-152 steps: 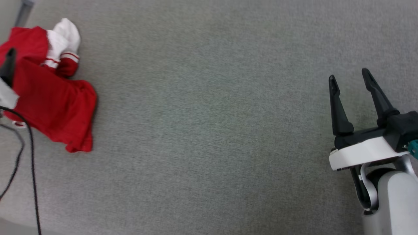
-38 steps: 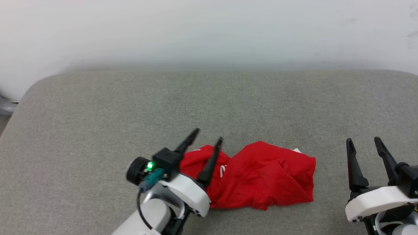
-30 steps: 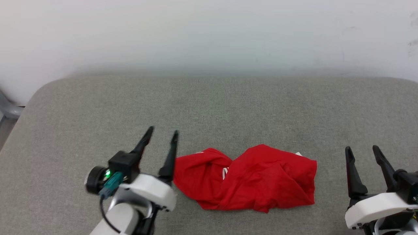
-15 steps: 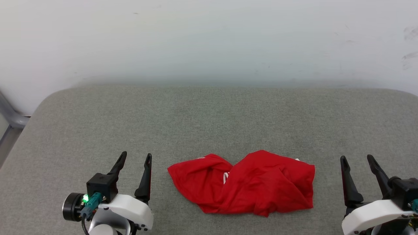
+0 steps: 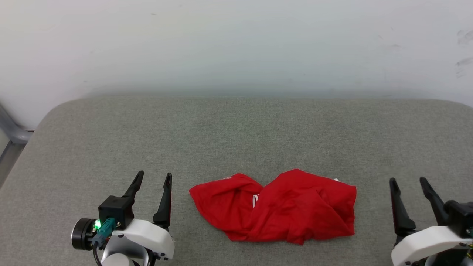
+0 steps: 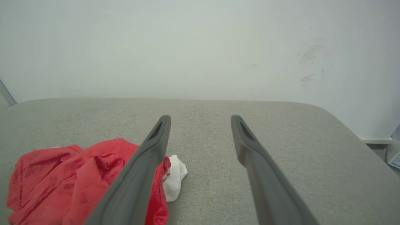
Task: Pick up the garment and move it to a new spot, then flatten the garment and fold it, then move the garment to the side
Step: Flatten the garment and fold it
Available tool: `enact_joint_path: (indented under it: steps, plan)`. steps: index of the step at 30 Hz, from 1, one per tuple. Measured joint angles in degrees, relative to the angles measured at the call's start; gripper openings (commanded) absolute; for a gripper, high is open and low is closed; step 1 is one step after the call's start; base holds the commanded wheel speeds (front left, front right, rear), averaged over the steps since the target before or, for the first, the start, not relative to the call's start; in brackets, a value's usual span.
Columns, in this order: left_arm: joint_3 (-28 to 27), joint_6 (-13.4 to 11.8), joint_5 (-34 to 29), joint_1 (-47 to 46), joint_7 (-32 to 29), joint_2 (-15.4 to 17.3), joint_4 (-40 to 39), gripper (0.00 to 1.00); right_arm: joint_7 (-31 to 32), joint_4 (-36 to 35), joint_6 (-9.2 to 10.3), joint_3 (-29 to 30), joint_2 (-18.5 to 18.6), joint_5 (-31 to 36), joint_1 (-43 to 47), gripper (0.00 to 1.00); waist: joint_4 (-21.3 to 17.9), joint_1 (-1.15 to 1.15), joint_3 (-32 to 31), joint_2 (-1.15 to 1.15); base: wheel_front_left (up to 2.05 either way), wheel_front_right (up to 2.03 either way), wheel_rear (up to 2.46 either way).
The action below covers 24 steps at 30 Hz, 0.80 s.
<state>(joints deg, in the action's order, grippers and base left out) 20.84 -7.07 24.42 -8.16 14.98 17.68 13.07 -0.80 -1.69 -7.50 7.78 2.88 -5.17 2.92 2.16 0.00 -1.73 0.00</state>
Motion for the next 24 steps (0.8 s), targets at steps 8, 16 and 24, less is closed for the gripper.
enact_joint_path:
  steps: [8, 16, 24]
  plan:
    - [-0.23, 0.81, -1.18, -0.63, 0.00, -1.31, -1.10, 1.00, 3.37, 5.41, 0.00, 6.75, 0.01, -0.09, -0.82, 1.00, 1.09, 0.00, 1.32, 0.00, 0.00, 0.00, 0.00]
    - [-1.22, 1.90, -2.92, -2.71, 0.00, -3.26, -3.87, 1.00, 15.82, 12.24, 0.00, 7.98, 0.13, -1.25, -6.99, 1.00, 2.96, 0.00, 5.66, 0.00, 0.00, 0.00, 0.00]
    - [-3.65, 3.58, -4.78, -4.48, 0.00, -5.25, -4.70, 1.00, 28.96, 15.10, 0.00, -1.14, 5.25, -4.13, -14.86, 1.00, 5.33, 0.01, 10.58, 0.00, 0.00, 0.00, 0.00]
